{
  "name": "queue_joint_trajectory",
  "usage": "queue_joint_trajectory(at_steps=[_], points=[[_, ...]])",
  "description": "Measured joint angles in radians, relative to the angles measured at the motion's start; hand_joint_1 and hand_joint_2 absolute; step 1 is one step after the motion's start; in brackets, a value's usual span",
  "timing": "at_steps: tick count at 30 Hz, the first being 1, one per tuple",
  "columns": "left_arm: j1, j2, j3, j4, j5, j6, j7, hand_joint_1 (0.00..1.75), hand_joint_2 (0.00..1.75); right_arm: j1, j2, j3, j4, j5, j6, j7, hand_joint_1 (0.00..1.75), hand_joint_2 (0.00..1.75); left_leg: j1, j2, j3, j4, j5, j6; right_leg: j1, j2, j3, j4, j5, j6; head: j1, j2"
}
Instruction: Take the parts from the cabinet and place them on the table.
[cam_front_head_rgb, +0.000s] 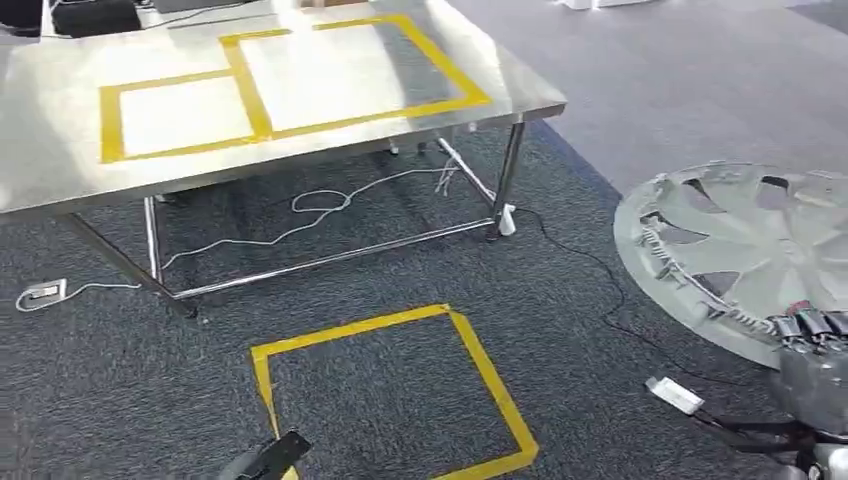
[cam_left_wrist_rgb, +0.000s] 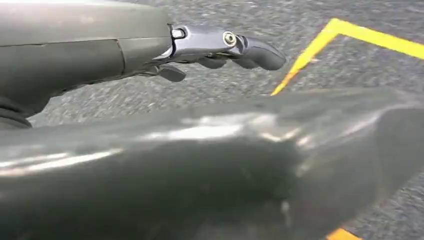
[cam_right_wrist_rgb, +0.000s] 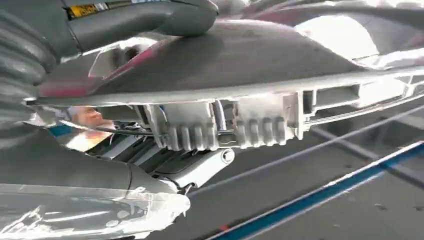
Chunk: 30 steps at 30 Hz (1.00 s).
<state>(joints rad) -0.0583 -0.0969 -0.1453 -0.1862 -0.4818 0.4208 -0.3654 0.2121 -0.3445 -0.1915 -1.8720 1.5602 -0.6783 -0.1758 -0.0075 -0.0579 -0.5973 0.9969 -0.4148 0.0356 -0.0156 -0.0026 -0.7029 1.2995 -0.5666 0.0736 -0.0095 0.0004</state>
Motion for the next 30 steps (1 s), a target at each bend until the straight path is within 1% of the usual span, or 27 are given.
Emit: queue_joint_trajectory(at_steps=[1, 2, 3, 4, 5, 7, 8, 9, 10, 11, 13, 14, 15, 16, 17, 18, 19, 20, 21, 23, 24, 25, 26, 27, 28, 29, 30], points=[[0.000, 0.000, 0.000, 0.000, -0.001, -0.002, 0.000, 0.00, 0.00, -0.014, 0.000, 0.005, 0.015, 0.000, 0.000, -0.002, 1.75, 1.75, 0.001, -0.015, 0.002, 0.000, 0.000, -0.001, -0.002, 0.004, 0.031, -0.073, 0.048, -0.001, 0.001, 0.000], [-0.001, 0.000, 0.000, 0.000, -0.003, -0.003, 0.000, 0.00, 0.00, -0.028, 0.000, 0.008, 0.029, 0.000, 0.000, -0.003, 1.75, 1.75, 0.003, -0.032, 0.005, 0.002, 0.001, -0.003, -0.006, 0.020, 0.080, -0.179, 0.103, -0.001, 0.000, 0.000], [-0.002, 0.000, 0.000, 0.000, -0.007, -0.006, 0.000, 0.00, 0.00, -0.043, 0.000, 0.012, 0.041, 0.000, 0.000, -0.003, 1.75, 1.75, 0.005, -0.045, 0.005, 0.003, 0.000, -0.010, -0.014, 0.068, 0.113, -0.255, 0.123, 0.004, 0.002, 0.000], [-0.005, 0.002, 0.000, 0.000, -0.009, -0.009, 0.002, 0.00, 0.00, -0.062, 0.000, 0.021, 0.064, 0.000, 0.000, 0.005, 1.75, 1.75, -0.001, -0.057, -0.005, 0.008, 0.002, -0.017, -0.021, 0.118, 0.130, -0.273, 0.108, 0.007, 0.002, 0.000], [-0.006, 0.002, -0.001, 0.000, -0.011, -0.012, 0.004, 0.00, 0.00, -0.081, -0.003, 0.031, 0.085, 0.000, 0.001, 0.022, 1.75, 1.75, 0.004, -0.069, -0.014, 0.007, 0.009, -0.024, -0.018, 0.108, 0.128, -0.272, 0.109, 0.002, -0.002, 0.000], [-0.003, 0.003, -0.001, 0.000, -0.014, -0.019, 0.005, 0.00, 0.00, -0.120, -0.015, 0.061, 0.117, 0.000, 0.004, 0.063, 1.75, 1.75, 0.012, -0.094, -0.021, 0.000, 0.018, -0.038, -0.011, 0.086, 0.124, -0.269, 0.109, -0.012, 0.000, 0.000], [-0.003, 0.006, -0.001, 0.000, -0.016, -0.021, 0.005, 0.00, 0.00, -0.135, -0.022, 0.083, 0.135, 0.000, 0.006, 0.084, 1.75, 1.75, 0.011, -0.107, -0.023, 0.000, 0.018, -0.044, -0.017, 0.071, 0.127, -0.276, 0.113, -0.020, 0.001, 0.000], [-0.004, 0.007, -0.001, 0.000, -0.018, -0.021, 0.005, 0.00, 0.00, -0.150, -0.029, 0.097, 0.148, 0.000, 0.006, 0.093, 1.75, 1.75, 0.005, -0.062, -0.027, 0.010, 0.008, -0.047, -0.017, 0.054, 0.131, -0.279, 0.115, -0.028, 0.001, 0.000], [-0.007, 0.006, -0.001, 0.000, -0.018, -0.021, 0.005, 0.00, 0.00, -0.157, -0.032, 0.107, 0.155, 0.000, 0.006, 0.095, 1.75, 1.75, 0.001, -0.010, -0.049, 0.051, -0.020, -0.052, -0.016, 0.039, 0.132, -0.280, 0.113, -0.038, -0.016, 0.000], [-0.012, 0.006, -0.001, 0.000, -0.019, -0.021, 0.005, 0.00, 0.00, -0.163, -0.038, 0.116, 0.164, 0.000, 0.006, 0.097, 1.75, 1.75, 0.002, 0.025, -0.092, 0.133, -0.062, -0.056, -0.012, 0.020, 0.131, -0.280, 0.112, -0.040, -0.017, 0.000], [-0.014, 0.005, -0.002, 0.000, -0.019, -0.024, 0.005, 0.00, 0.00, -0.174, -0.044, 0.126, 0.180, 0.000, 0.006, 0.101, 1.75, 1.75, 0.005, 0.046, -0.175, 0.295, -0.121, -0.058, -0.007, -0.014, 0.132, -0.279, 0.110, -0.043, -0.017, 0.000], [-0.011, 0.005, -0.002, 0.000, -0.019, -0.024, 0.005, 0.00, 0.00, -0.178, -0.045, 0.131, 0.187, 0.000, 0.006, 0.106, 1.75, 1.75, 0.005, 0.046, -0.192, 0.322, -0.119, -0.058, -0.006, -0.029, 0.133, -0.279, 0.109, -0.044, -0.018, 0.000], [-0.009, 0.005, -0.002, 0.000, -0.019, -0.027, 0.007, 0.00, 0.00, -0.182, -0.051, 0.144, 0.193, 0.000, 0.011, 0.131, 1.75, 1.75, 0.005, 0.046, -0.184, 0.304, -0.094, -0.056, -0.004, -0.044, 0.134, -0.279, 0.107, -0.045, -0.018, 0.000], [-0.009, 0.006, -0.002, 0.000, -0.020, -0.027, 0.010, 0.00, 0.00, -0.193, -0.063, 0.165, 0.199, 0.000, 0.021, 0.172, 1.75, 1.75, 0.004, 0.047, -0.157, 0.248, -0.055, -0.052, -0.002, -0.057, 0.136, -0.279, 0.105, -0.045, -0.018, 0.000], [-0.010, 0.007, -0.002, 0.000, -0.021, -0.029, 0.010, 0.00, 0.00, -0.214, -0.080, 0.195, 0.208, 0.000, 0.032, 0.225, 1.75, 1.75, 0.001, 0.057, -0.112, 0.160, -0.008, -0.045, 0.000, -0.067, 0.139, -0.279, 0.104, -0.044, -0.018, 0.000], [-0.012, 0.009, -0.002, 0.000, -0.021, -0.033, 0.010, 0.00, 0.00, -0.238, -0.101, 0.234, 0.220, 0.000, 0.043, 0.291, 1.75, 1.75, -0.006, 0.091, -0.062, 0.067, 0.028, -0.035, 0.001, -0.077, 0.143, -0.279, 0.101, -0.042, -0.018, 0.000], [-0.016, 0.009, -0.002, 0.000, -0.021, -0.037, 0.011, 0.00, 0.00, -0.264, -0.117, 0.273, 0.233, 0.000, 0.051, 0.357, 1.75, 1.75, -0.019, 0.142, -0.037, 0.017, 0.025, -0.030, 0.009, -0.085, 0.145, -0.278, 0.097, -0.036, -0.017, 0.000], [-0.020, 0.010, -0.002, 0.000, -0.022, -0.039, 0.012, 0.00, 0.00, -0.298, -0.139, 0.327, 0.252, 0.001, 0.062, 0.434, 1.75, 1.75, -0.016, 0.133, -0.035, 0.006, 0.022, -0.025, 0.013, -0.090, 0.142, -0.275, 0.094, -0.031, -0.016, 0.000], [-0.020, 0.010, -0.002, -0.001, -0.023, -0.041, 0.014, 0.00, 0.00, -0.334, -0.157, 0.388, 0.271, 0.001, 0.070, 0.504, 1.75, 1.75, -0.017, 0.124, -0.039, 0.006, 0.022, -0.024, 0.015, -0.101, 0.143, -0.277, 0.094, -0.029, -0.012, 0.000], [-0.018, 0.013, -0.002, -0.001, -0.022, -0.044, 0.017, 0.00, 0.00, -0.394, -0.188, 0.511, 0.300, 0.001, 0.074, 0.599, 1.75, 1.75, -0.016, 0.099, -0.038, 0.001, 0.025, -0.015, 0.015, -0.126, 0.156, -0.285, 0.090, -0.018, -0.014, 0.000], [-0.017, 0.014, -0.002, -0.001, -0.022, -0.044, 0.017, 0.00, 0.00, -0.409, -0.201, 0.557, 0.308, 0.001, 0.074, 0.624, 1.75, 1.75, -0.006, 0.086, -0.030, -0.007, 0.029, -0.009, 0.010, -0.109, 0.152, -0.279, 0.081, -0.009, -0.012, 0.000], [-0.020, 0.015, -0.001, -0.001, -0.022, -0.044, 0.017, 0.00, 0.00, -0.421, -0.210, 0.597, 0.318, 0.001, 0.073, 0.640, 1.75, 1.75, -0.003, 0.074, -0.028, -0.007, 0.029, -0.004, 0.010, -0.056, 0.140, -0.245, 0.059, -0.007, -0.007, 0.000], [-0.023, 0.016, -0.001, -0.001, -0.021, -0.044, 0.017, 0.00, 0.00, -0.431, -0.219, 0.630, 0.332, 0.001, 0.073, 0.653, 1.75, 1.75, -0.001, 0.066, -0.029, -0.007, 0.029, -0.001, 0.007, -0.022, 0.106, -0.177, 0.027, -0.006, -0.003, 0.000], [-0.024, 0.016, -0.001, -0.001, -0.022, -0.044, 0.018, 0.00, 0.00, -0.436, -0.226, 0.657, 0.341, 0.001, 0.073, 0.654, 1.75, 1.75, -0.001, 0.057, -0.029, -0.007, 0.029, 0.001, 0.006, -0.006, 0.062, -0.091, -0.009, -0.003, -0.002, 0.000], [-0.023, 0.016, -0.001, -0.001, -0.022, -0.044, 0.018, 0.00, 0.00, -0.438, -0.230, 0.682, 0.347, 0.001, 0.073, 0.657, 1.75, 1.75, -0.001, 0.044, -0.029, -0.006, 0.028, 0.003, 0.006, 0.000, 0.015, -0.007, -0.036, -0.001, -0.001, 0.000], [-0.020, 0.017, -0.001, -0.001, -0.022, -0.044, 0.018, 0.00, 0.00, -0.439, -0.230, 0.707, 0.353, 0.001, 0.074, 0.659, 1.75, 1.75, -0.001, 0.036, -0.028, -0.006, 0.028, 0.002, 0.006, 0.000, -0.018, 0.037, -0.040, -0.001, -0.001, 0.000], [-0.019, 0.018, -0.001, -0.001, -0.022, -0.044, 0.018, 0.00, 0.00, -0.437, -0.230, 0.719, 0.358, 0.001, 0.074, 0.655, 1.75, 1.75, -0.001, 0.028, -0.027, -0.006, 0.027, 0.002, 0.005, 0.000, -0.023, 0.028, -0.018, 0.000, -0.002, 0.000]])
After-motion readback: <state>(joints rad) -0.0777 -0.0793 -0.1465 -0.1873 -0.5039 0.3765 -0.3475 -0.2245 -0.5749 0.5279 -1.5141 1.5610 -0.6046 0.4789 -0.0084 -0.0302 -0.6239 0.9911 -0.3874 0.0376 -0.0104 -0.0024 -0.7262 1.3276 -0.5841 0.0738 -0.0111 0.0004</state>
